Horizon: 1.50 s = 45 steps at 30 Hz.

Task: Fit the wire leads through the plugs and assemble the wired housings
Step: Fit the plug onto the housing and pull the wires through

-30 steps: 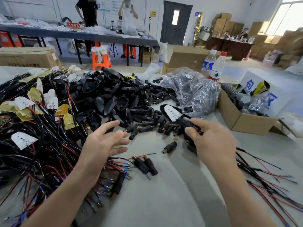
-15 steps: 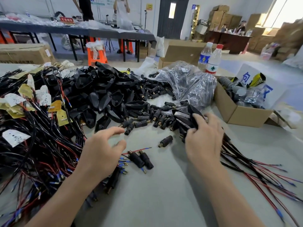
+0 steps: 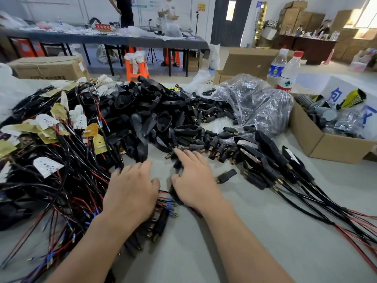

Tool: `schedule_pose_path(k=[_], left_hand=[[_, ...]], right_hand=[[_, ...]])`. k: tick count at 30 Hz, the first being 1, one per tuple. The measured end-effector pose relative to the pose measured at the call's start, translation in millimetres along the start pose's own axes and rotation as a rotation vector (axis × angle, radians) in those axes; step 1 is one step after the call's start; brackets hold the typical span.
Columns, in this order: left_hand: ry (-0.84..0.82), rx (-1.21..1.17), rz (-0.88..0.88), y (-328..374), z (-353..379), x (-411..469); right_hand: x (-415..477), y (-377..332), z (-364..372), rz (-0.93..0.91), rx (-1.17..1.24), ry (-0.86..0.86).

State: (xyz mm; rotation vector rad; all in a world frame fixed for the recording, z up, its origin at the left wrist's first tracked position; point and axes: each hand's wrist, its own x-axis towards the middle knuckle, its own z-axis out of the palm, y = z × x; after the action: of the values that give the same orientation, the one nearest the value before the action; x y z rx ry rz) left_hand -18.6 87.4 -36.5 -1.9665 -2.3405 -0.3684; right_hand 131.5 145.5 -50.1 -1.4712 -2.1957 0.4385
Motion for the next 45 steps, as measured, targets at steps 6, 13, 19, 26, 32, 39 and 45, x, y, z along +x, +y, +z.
schedule_pose_path(k=[6, 13, 19, 26, 32, 39, 45], left_hand=[[0.094, -0.258, 0.025, 2, -6, -3], [0.366, -0.077, -0.087, -16, -13, 5], [0.179, 0.127, -0.170, -18, -13, 3], [0.414, -0.710, -0.079, -11, -21, 4], [0.521, -1.344, -0.199, -17, -29, 10], [0.279, -0.931, 0.232, 11, -30, -18], [0.119, -0.671, 0.442, 7, -32, -20]], right_hand=[[2, 5, -4, 0.051, 0.023, 0.089], [-2, -4, -15, 0.122, 0.031, 0.058], [-19, -22, -14, -0.031, 0.169, 0.147], [-32, -44, -2, -0.058, 0.244, 0.010], [-31, -42, 2, -0.008, 0.351, -0.010], [-22, -41, -6, 0.174, 0.991, 0.015], [-16, -35, -32, 0.276, 1.377, -0.389]])
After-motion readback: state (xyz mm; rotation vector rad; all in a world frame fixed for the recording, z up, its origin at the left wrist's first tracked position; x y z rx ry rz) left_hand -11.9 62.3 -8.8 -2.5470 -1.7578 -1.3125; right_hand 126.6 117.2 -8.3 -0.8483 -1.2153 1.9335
